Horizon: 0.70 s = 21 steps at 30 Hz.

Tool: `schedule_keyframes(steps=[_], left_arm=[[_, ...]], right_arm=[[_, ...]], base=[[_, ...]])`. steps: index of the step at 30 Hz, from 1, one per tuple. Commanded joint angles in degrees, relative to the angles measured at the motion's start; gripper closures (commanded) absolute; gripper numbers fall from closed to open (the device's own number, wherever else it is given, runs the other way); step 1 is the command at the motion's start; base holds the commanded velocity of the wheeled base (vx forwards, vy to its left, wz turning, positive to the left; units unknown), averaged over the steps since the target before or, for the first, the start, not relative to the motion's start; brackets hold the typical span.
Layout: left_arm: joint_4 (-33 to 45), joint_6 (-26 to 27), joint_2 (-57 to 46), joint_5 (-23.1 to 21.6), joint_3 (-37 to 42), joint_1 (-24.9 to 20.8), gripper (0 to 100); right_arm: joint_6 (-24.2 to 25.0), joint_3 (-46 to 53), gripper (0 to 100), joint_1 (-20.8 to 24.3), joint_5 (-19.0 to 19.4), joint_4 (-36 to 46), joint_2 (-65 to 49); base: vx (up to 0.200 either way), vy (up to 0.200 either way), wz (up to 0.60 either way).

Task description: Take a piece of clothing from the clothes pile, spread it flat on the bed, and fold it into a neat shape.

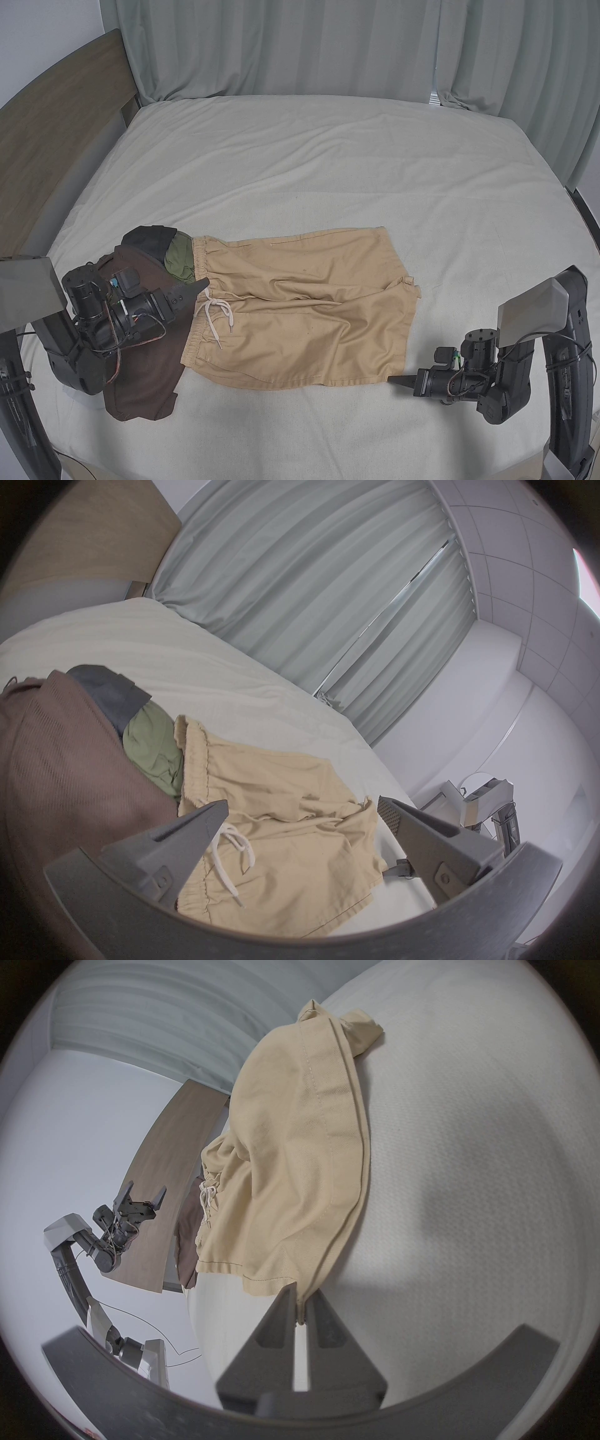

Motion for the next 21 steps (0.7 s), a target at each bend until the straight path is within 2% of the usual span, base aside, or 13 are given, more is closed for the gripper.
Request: schedule_keyframes(steps=[1,6,16,21], left_arm=[[-0.02,-0.03,1.74,-1.04,1.75,1.22,0],[0.07,0.23,4.47,-4.03,3.77,3.07,0],[0.16,1.29,10.01,-4.03,5.0,5.09,0],[0.16,1.29,12.2,-4.03,6.05,5.26,0]], right_arm=[[-0.16,1.03,100,-0.43,0.01,-0.23,-0.85],[-1.39,3.49,100,-1.93,0.1,-0.14,-3.13],[-6.32,5.86,100,-4.48,0.01,-0.14,-4.62],[-6.49,5.77,100,-4.65,0.01,-0.14,-4.54]], base=[[0.0,0.0,0.0],[0.0,0.0,0.0],[0.0,0.0,0.0],[0.0,0.0,0.0]])
